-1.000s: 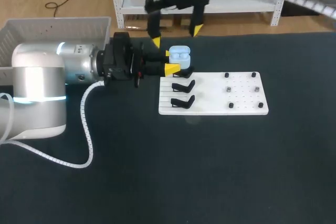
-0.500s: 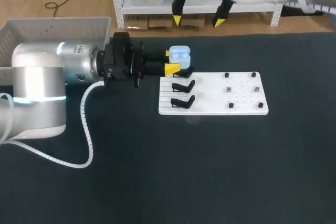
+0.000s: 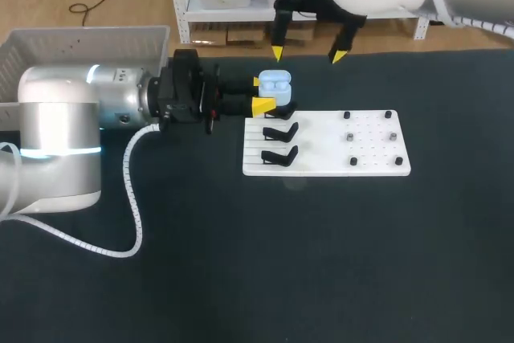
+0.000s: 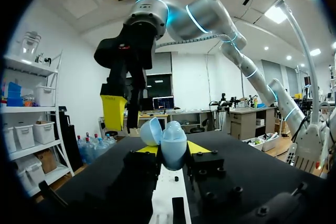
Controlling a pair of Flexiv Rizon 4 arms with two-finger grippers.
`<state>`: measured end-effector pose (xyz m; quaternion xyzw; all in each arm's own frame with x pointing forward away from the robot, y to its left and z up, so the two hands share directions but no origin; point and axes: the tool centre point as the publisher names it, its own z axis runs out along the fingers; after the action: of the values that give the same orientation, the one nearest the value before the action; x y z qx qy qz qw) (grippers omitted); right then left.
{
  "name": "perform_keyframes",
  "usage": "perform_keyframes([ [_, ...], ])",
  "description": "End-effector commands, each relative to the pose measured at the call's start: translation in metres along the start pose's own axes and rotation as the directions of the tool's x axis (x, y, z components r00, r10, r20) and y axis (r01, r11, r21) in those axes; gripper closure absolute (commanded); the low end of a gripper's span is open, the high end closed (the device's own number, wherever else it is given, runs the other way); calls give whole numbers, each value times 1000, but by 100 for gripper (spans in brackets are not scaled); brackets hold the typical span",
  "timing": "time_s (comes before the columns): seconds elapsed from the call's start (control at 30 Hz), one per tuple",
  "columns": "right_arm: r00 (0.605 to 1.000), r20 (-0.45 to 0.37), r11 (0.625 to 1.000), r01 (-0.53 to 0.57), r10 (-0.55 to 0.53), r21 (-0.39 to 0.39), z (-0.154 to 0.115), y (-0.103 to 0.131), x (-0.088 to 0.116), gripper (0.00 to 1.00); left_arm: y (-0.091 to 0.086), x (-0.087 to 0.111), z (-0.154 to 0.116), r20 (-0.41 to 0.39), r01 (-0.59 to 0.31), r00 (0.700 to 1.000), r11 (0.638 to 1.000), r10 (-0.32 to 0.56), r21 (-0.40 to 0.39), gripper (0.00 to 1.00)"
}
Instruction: Pick up each earbud case from the left stands, insert the matching earbuds, close the lid, and place the case in the box.
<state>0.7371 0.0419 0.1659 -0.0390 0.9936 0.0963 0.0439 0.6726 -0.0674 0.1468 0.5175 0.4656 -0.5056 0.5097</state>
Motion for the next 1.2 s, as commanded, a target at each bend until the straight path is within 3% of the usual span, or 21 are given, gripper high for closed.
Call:
perform_keyframes([
  [0.03, 999, -48, 999, -3, 2, -35, 0, -4, 5, 0, 1, 0, 0, 0, 0, 1000, 1000, 0, 1, 100],
  [0.33, 997, -81, 996, -8, 0, -92, -5, -10, 32, 0, 1, 0, 0, 0, 0, 1000, 1000, 0, 1, 100],
  [0.6, 993, -110, 989, 31, -47, -146, -13, -4, 38, 0, 1, 0, 0, 0, 0, 1000, 1000, 0, 1, 100],
  [0.83, 991, -122, 989, 30, -48, -145, -11, -1, 42, 0, 1, 0, 0, 0, 0, 1000, 1000, 0, 1, 100],
  [1.03, 997, 50, 991, 63, -58, -114, -36, -3, 45, 0, 1, 0, 0, 0, 0, 1000, 1000, 0, 1, 100],
  [1.2, 976, 165, 984, 157, -141, -87, -69, 0, 67, 0, 1, 0, 0, 0, 0, 1000, 1000, 0, 1, 100],
])
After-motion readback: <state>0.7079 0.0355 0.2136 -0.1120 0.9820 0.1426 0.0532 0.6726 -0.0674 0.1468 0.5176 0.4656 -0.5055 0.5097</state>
